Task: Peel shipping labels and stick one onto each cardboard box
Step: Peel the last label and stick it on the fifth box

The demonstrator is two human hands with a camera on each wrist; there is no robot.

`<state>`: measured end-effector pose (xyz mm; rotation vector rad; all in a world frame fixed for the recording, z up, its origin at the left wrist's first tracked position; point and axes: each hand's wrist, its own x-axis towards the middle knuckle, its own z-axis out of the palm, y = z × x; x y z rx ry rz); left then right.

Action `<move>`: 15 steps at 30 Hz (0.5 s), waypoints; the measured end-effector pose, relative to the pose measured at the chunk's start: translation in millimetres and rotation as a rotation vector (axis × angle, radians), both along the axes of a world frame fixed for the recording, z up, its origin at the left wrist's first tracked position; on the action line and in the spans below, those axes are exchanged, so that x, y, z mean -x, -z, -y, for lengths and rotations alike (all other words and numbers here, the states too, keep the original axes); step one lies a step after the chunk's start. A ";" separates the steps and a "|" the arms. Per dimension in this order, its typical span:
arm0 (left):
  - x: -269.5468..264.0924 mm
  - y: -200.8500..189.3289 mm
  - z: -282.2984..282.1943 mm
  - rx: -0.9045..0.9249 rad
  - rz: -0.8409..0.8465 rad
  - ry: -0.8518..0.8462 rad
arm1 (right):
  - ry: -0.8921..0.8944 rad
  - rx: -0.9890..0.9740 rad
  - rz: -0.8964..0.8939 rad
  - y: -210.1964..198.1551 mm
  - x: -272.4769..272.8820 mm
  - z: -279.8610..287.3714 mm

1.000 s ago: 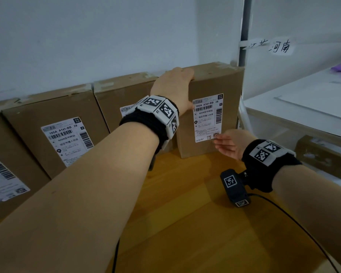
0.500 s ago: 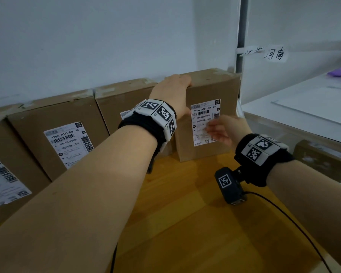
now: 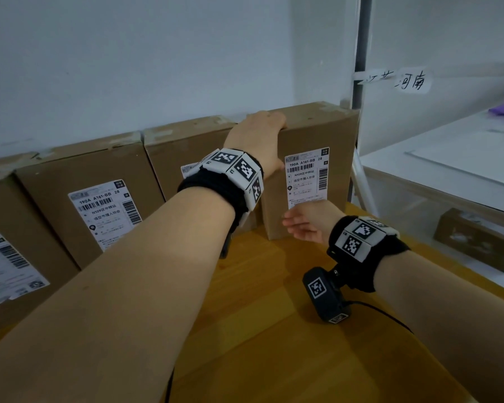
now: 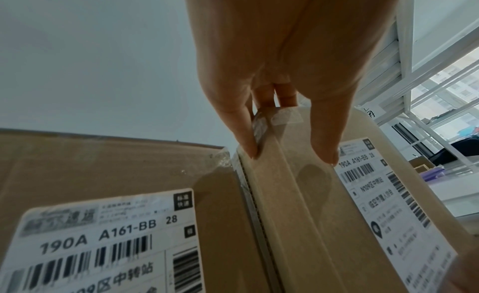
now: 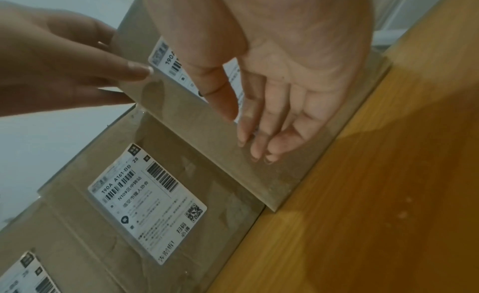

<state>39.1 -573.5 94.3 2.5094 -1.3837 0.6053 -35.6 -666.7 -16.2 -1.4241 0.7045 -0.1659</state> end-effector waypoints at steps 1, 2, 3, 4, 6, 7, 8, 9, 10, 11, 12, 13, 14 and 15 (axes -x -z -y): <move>-0.2 0.1 -0.5 -0.002 0.004 0.000 | 0.003 0.003 0.002 -0.1 0.1 1.0; -0.8 0.4 -0.9 -0.005 0.006 0.001 | 0.022 0.014 -0.006 -0.5 0.1 3.7; -1.6 0.5 -1.0 -0.006 0.007 0.002 | 0.057 0.028 -0.017 -1.3 1.9 8.1; -2.5 0.6 -1.0 -0.005 0.007 0.002 | 0.101 0.045 -0.030 -1.9 3.8 14.0; -3.4 0.5 -0.6 -0.003 0.004 0.004 | 0.182 0.059 -0.033 -5.6 9.7 24.2; -3.7 0.5 -0.5 -0.002 0.001 0.007 | 0.218 0.061 -0.026 -8.0 13.0 27.3; -4.1 0.6 -0.5 0.001 -0.001 0.011 | 0.255 0.080 -0.015 -9.7 16.2 30.1; -5.1 0.9 -0.5 0.003 -0.006 0.017 | 0.284 0.099 0.016 -10.5 18.1 31.6; -6.3 1.3 -0.9 0.003 -0.016 0.023 | 0.297 0.118 0.062 -11.5 18.5 31.3; -7.7 1.3 -1.1 0.004 -0.033 0.032 | 0.308 0.142 0.114 -12.6 17.5 28.6; -9.0 1.2 -1.3 0.001 -0.054 0.045 | 0.329 0.222 0.140 -14.3 16.2 24.7; -9.7 0.5 -1.3 -0.005 -0.073 0.056 | 0.363 0.347 0.158 -16.4 15.2 20.4; -9.9 -0.7 -1.7 -0.014 -0.076 0.061 | 0.405 0.470 0.172 -19.6 14.5 15.0; -9.8 -2.5 -2.7 -0.016 -0.060 0.064 | 0.451 0.580 0.187 -25.8 15.1 8.6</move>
